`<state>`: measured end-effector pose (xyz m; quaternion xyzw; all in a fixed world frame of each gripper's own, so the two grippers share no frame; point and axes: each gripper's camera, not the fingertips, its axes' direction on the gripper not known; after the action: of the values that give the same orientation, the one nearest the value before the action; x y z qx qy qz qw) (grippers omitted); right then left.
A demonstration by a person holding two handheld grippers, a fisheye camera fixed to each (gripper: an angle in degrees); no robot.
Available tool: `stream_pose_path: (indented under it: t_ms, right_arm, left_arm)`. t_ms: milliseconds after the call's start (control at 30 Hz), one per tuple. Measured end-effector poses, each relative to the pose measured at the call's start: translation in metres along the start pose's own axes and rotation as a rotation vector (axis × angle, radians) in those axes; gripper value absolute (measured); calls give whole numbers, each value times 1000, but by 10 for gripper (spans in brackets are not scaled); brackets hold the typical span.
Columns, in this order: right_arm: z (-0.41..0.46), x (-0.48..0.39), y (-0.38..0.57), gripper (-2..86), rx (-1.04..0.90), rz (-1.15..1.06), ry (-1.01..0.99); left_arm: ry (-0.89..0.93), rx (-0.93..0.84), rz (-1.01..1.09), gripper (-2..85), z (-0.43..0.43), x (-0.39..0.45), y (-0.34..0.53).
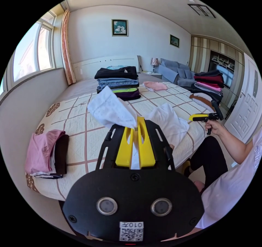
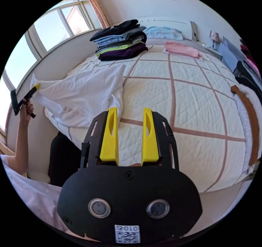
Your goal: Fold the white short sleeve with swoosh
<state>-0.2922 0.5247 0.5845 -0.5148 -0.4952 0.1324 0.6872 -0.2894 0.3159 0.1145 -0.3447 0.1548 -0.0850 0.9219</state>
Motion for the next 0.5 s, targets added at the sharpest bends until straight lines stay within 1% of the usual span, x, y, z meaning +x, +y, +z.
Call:
stream_pose_path:
  t_ms: [67,133,200,300,367,433,500]
  right_arm:
    - [14,-25,2,148,45,-23,-108]
    - [28,-50,1,161,35,-72,-106]
    - [47,-74,-4,171,-29,-125,-82]
    - [72,-108,-12,176,-82,-223,36]
    - [86,-131,-17,185,-148,-289,163]
    - [83,-137,-18,191,-141,-255,224]
    - [73,-141,-12,189,-85,-232,190]
  left_arm:
    - [23,2,8,48,-3,7,3]
    - [45,14,28,54,-11,18,4]
    - [76,24,62,56,-19,26,1]
    - [121,41,115,60,-35,36,-9]
    - [131,43,139,61,-46,40,-18]
    - [131,47,164,62,-61,44,-32]
    - [130,56,176,61,-72,46,-42]
